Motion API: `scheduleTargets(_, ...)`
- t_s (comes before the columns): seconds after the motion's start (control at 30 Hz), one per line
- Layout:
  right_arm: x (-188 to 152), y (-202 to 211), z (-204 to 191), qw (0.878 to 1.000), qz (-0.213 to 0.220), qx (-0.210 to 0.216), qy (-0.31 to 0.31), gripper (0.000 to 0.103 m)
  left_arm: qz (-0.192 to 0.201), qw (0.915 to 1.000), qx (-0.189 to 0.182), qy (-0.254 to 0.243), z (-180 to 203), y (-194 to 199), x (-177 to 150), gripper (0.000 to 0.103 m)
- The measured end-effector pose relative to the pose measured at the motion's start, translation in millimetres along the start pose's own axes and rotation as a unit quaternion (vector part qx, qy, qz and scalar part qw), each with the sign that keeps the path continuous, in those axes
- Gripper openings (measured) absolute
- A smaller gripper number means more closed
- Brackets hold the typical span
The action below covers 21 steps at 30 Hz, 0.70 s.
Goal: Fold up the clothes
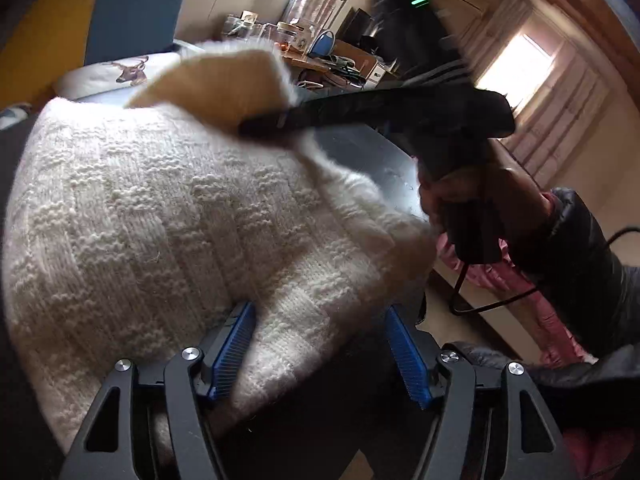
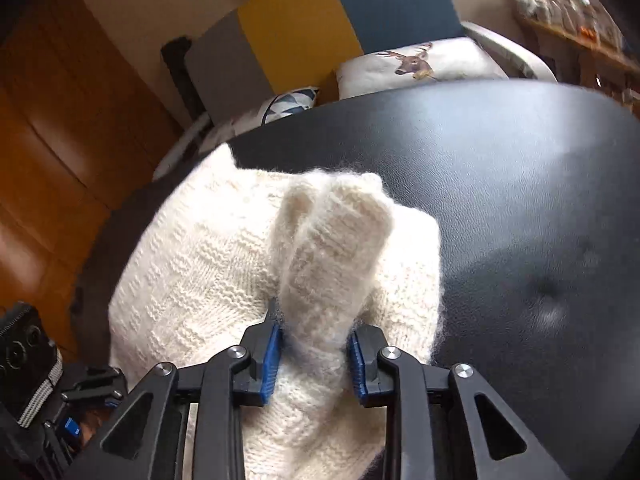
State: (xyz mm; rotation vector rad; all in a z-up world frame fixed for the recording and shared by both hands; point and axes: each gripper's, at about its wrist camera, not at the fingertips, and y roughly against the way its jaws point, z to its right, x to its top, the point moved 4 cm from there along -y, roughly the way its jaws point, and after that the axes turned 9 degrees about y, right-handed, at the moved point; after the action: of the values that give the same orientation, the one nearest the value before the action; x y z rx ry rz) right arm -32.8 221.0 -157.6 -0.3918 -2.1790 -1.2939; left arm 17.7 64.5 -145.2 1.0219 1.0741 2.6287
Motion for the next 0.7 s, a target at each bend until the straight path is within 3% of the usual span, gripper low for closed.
scheduleTargets(0.1, -7, 2, 10, 0.998, 0.032, 0.035, -0.034, 0.030, -0.008, 0.9985, -0.038, 0.039, 0, 13, 6, 0.068)
scheduleTargets(0.2, -3, 18, 10, 0.996, 0.056, 0.034, -0.055, 0.031, 0.020, 0.9942, -0.075, 0.074, -6, 36, 24, 0.068)
scheduleTargets(0.27, 20, 33, -11, 0.996, 0.082, 0.010, -0.023, 0.032, 0.051, 0.9929, -0.071, 0.080, -11, 51, 41, 0.068)
scheduleTargets(0.33, 31, 57, -32, 0.995, 0.098, 0.005, 0.024, 0.033, 0.075, 0.9924, -0.044, 0.087, -20, 57, 54, 0.069)
scheduleTargets(0.4, 37, 66, -58, 0.991, 0.106, 0.035, 0.072, 0.033, 0.079, 0.9915, -0.034, 0.097, -28, 57, 61, 0.069)
scheduleTargets(0.47, 34, 68, -84, 0.986, 0.097, 0.064, 0.119, 0.033, 0.077, 0.9911, -0.023, 0.106, -37, 51, 64, 0.069)
scheduleTargets(0.57, 8, 52, -104, 0.985, 0.027, 0.074, 0.155, 0.033, 0.077, 0.9899, -0.014, 0.118, -47, 43, 66, 0.069)
scheduleTargets(0.67, -39, 4, -78, 0.990, -0.075, 0.041, 0.110, 0.027, 0.085, 0.9883, -0.014, 0.126, -51, 40, 61, 0.069)
scheduleTargets(0.7, -47, 7, -73, 0.993, -0.045, 0.058, 0.091, 0.027, 0.084, 0.9877, -0.017, 0.130, -52, 38, 55, 0.069)
